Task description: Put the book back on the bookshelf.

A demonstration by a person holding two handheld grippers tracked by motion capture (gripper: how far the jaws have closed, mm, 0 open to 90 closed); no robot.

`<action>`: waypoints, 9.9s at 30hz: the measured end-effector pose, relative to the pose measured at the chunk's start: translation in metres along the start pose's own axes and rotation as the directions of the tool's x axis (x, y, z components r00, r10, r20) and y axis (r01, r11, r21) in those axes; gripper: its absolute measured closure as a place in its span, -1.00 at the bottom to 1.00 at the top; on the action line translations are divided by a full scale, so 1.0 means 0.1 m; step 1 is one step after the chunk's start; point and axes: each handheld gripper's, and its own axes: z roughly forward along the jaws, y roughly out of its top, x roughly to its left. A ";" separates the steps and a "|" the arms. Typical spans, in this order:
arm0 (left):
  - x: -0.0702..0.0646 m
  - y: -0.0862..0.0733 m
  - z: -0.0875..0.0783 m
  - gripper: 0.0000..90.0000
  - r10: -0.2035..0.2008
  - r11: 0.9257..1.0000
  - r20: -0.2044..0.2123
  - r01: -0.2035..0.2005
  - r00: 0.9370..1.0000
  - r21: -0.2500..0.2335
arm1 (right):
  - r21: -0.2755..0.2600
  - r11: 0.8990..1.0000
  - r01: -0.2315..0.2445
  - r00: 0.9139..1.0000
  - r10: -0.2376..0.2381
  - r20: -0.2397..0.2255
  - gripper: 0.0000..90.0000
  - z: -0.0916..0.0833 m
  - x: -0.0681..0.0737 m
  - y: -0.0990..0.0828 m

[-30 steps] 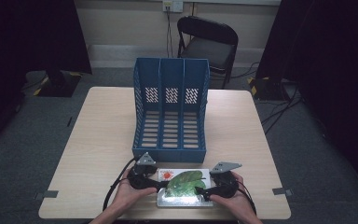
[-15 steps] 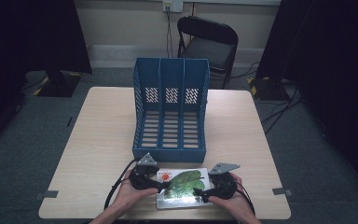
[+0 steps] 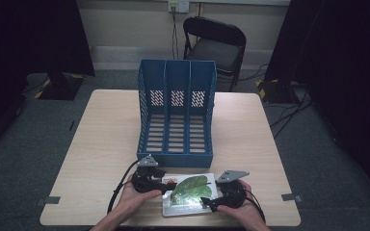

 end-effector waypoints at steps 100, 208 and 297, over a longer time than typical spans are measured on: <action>0.20 -0.14 -0.16 -0.33 -0.348 0.912 0.222 0.384 0.911 -0.145 | 0.000 1.000 0.017 0.999 -0.017 -0.028 -0.84 -0.03 0.05 -0.04; -0.45 0.01 -0.06 0.61 0.205 0.979 0.198 -0.199 0.959 -0.048 | -0.084 0.977 -0.196 0.943 0.164 -0.291 -0.25 -0.02 -0.32 0.03; -0.21 -0.09 -0.50 0.20 0.223 0.975 -0.107 -0.224 0.969 0.001 | -0.209 0.969 0.135 0.949 -0.187 -0.254 0.25 -0.18 0.26 0.21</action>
